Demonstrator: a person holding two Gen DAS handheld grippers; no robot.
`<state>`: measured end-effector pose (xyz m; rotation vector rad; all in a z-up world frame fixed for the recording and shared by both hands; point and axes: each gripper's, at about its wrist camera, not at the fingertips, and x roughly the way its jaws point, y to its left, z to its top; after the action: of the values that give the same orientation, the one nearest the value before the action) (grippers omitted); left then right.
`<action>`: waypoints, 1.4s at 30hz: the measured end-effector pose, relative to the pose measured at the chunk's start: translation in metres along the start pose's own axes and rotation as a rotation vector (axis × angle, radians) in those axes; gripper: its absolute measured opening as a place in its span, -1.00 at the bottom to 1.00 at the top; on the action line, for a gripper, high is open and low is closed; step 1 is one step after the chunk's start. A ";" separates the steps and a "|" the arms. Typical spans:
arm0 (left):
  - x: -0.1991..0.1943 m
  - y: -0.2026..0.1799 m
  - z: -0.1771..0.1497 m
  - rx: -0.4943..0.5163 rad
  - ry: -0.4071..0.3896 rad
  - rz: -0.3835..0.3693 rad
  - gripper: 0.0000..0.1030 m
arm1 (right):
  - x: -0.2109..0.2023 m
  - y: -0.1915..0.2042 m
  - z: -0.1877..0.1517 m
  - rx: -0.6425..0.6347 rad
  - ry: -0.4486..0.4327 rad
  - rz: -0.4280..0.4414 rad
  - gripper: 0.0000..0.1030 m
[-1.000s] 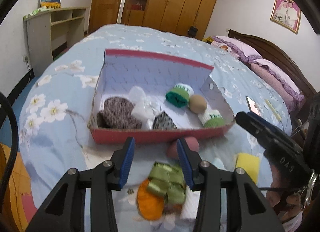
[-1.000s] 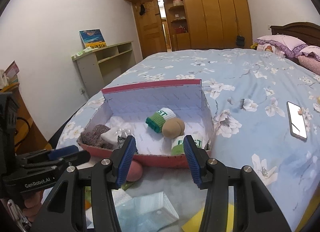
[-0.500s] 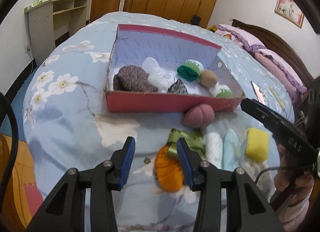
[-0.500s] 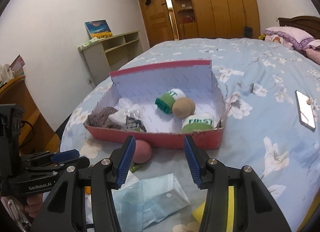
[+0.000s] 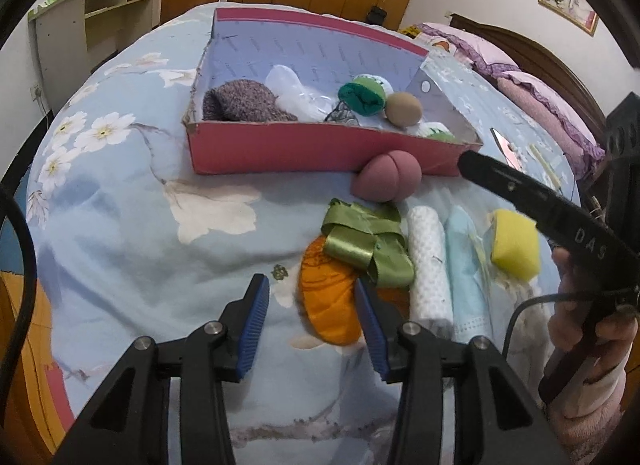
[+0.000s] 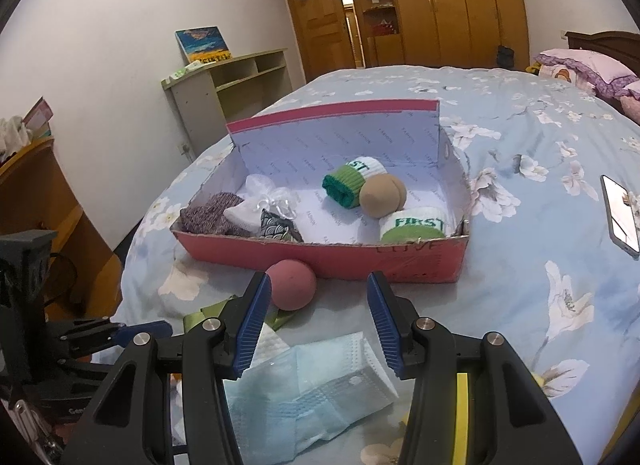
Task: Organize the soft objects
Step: 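Withdraw both open tools from the box toward the remaining pile, then grasp the orange knit item with the left tool while the right tool grasps the pink ball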
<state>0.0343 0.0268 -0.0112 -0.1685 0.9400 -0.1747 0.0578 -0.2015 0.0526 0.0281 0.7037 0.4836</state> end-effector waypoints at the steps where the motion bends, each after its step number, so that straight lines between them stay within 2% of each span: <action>1: 0.001 -0.001 0.000 0.001 0.000 -0.005 -0.04 | 0.001 0.001 0.000 -0.002 0.004 0.003 -0.01; 4: 0.009 -0.004 -0.003 0.003 0.004 -0.011 -0.04 | 0.007 0.003 -0.003 -0.004 0.018 0.013 -0.01; 19: 0.017 -0.010 -0.008 0.028 -0.075 0.003 -0.04 | 0.047 0.018 -0.003 -0.039 0.108 0.009 -0.01; 21: 0.017 -0.011 -0.008 0.041 -0.080 0.001 -0.10 | 0.054 0.019 -0.002 -0.039 0.122 0.006 -0.01; 22: 0.016 -0.012 -0.008 0.044 -0.080 -0.008 -0.23 | 0.056 0.019 -0.002 -0.036 0.127 0.009 -0.01; 23: 0.016 -0.013 -0.008 0.046 -0.076 -0.020 -0.27 | 0.058 0.019 -0.002 -0.034 0.131 0.014 -0.01; 26: 0.014 -0.016 -0.007 0.061 -0.082 -0.017 -0.30 | 0.062 0.015 -0.004 -0.012 0.145 0.035 -0.04; 27: 0.013 -0.016 -0.007 0.062 -0.083 -0.020 -0.30 | 0.061 0.014 -0.005 -0.005 0.143 0.046 -0.18; 30: 0.007 -0.014 -0.005 0.050 -0.089 -0.038 -0.32 | 0.058 0.013 -0.005 -0.002 0.131 0.061 -0.25; 34: -0.003 -0.011 -0.006 0.056 -0.115 0.007 -0.32 | 0.050 0.012 -0.004 -0.006 0.100 0.069 -0.28; 42: -0.025 0.000 -0.001 0.026 -0.171 0.049 -0.32 | 0.030 0.009 -0.004 0.005 0.053 0.083 -0.29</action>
<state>0.0190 0.0319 0.0078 -0.1340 0.7704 -0.1249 0.0715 -0.1811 0.0328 0.0492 0.7576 0.5636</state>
